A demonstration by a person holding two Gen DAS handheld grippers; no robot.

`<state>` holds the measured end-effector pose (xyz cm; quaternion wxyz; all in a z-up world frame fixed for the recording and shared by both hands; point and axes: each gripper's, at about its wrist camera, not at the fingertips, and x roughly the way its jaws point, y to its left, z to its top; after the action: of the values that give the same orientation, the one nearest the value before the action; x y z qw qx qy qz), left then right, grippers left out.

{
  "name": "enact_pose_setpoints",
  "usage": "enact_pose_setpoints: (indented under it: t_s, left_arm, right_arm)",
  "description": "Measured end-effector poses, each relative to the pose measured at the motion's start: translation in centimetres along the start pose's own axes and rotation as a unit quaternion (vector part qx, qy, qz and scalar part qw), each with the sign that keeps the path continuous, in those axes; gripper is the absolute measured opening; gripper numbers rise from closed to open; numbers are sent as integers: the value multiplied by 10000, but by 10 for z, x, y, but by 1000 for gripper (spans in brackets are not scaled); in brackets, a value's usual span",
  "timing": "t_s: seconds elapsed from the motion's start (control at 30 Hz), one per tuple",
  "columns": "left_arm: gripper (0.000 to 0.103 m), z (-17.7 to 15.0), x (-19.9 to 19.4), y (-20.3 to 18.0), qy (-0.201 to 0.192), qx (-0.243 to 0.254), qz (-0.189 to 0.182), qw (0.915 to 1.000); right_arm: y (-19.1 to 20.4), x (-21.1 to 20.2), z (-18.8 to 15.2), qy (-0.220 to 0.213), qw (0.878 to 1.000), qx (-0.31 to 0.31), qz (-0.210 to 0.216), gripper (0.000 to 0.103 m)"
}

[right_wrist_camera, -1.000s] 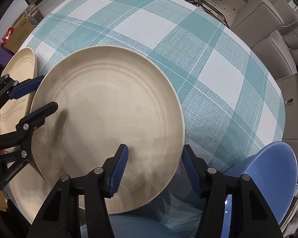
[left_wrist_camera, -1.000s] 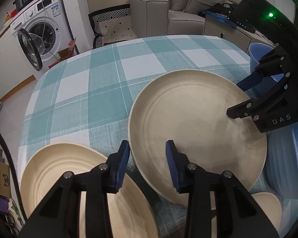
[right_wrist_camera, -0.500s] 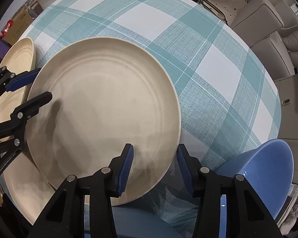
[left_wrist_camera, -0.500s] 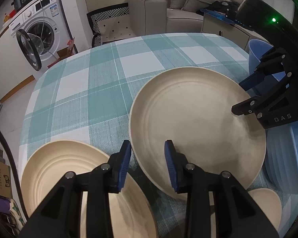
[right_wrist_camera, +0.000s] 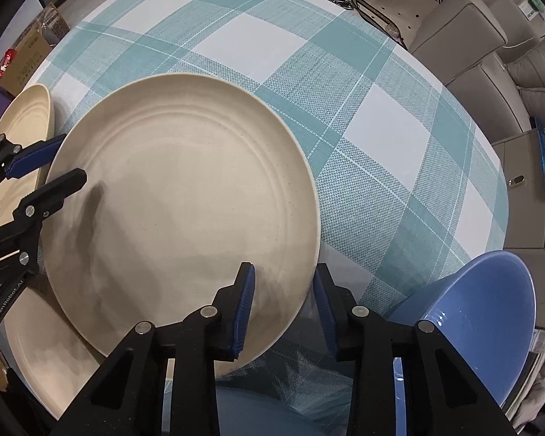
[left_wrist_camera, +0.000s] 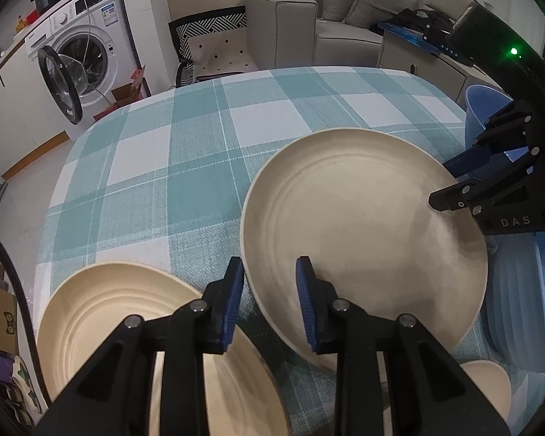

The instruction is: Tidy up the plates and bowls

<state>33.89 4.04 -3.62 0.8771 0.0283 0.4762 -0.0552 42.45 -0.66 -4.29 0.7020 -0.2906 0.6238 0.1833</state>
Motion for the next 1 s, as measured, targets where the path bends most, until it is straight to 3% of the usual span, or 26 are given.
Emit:
enact_pose_setpoints:
  t_s: [0.13, 0.33, 0.6, 1.0]
  left_arm:
    - [28, 2, 2, 1, -10, -19, -7, 10000]
    - [36, -4, 2, -2, 115, 68, -110, 9999]
    - [31, -4, -1, -3, 128, -22, -120, 9998]
    - [31, 0, -13, 0, -20, -106, -78, 9999]
  right_arm:
    - [2, 0, -3, -31, 10000, 20, -69, 34]
    - [-1, -6, -11, 32, 9999, -43, -136, 34]
    - [1, -8, -10, 29, 9999, 21, -169, 34]
    - [-10, -14, -13, -112, 9994, 297, -118, 20]
